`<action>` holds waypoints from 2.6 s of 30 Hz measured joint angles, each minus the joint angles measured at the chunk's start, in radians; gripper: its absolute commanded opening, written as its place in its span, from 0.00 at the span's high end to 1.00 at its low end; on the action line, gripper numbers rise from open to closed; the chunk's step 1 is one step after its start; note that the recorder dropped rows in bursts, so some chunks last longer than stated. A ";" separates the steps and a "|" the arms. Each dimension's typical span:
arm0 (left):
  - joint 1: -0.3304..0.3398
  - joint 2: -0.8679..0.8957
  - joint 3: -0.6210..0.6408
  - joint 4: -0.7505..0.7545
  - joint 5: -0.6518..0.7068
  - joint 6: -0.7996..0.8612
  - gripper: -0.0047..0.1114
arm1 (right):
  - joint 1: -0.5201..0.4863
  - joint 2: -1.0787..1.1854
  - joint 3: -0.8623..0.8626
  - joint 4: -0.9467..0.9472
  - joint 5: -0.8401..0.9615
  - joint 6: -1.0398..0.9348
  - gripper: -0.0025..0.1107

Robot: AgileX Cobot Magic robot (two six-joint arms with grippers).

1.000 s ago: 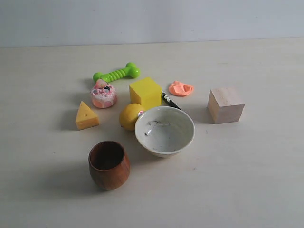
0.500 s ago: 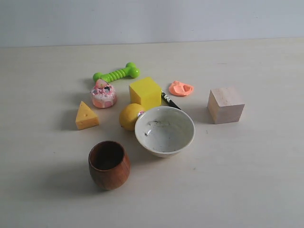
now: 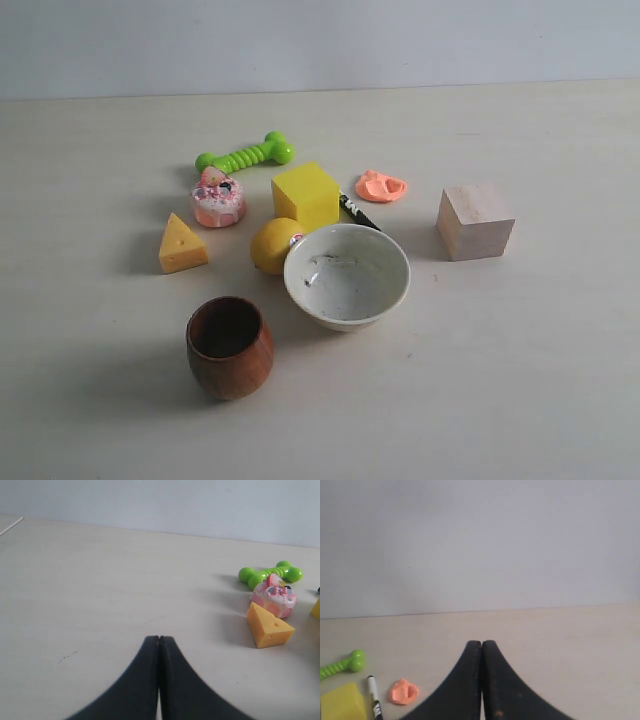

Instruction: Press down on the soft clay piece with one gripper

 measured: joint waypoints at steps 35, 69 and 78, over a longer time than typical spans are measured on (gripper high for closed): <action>0.000 0.000 0.000 0.000 0.000 0.000 0.96 | -0.154 -0.658 0.828 0.025 -0.293 0.006 0.98; 0.000 0.000 0.000 0.000 0.000 0.000 0.96 | -0.154 -0.737 0.847 -0.119 -0.177 0.082 0.98; 0.000 0.000 0.000 0.000 0.000 0.000 0.96 | -0.154 -0.737 0.847 -0.119 -0.177 0.082 0.98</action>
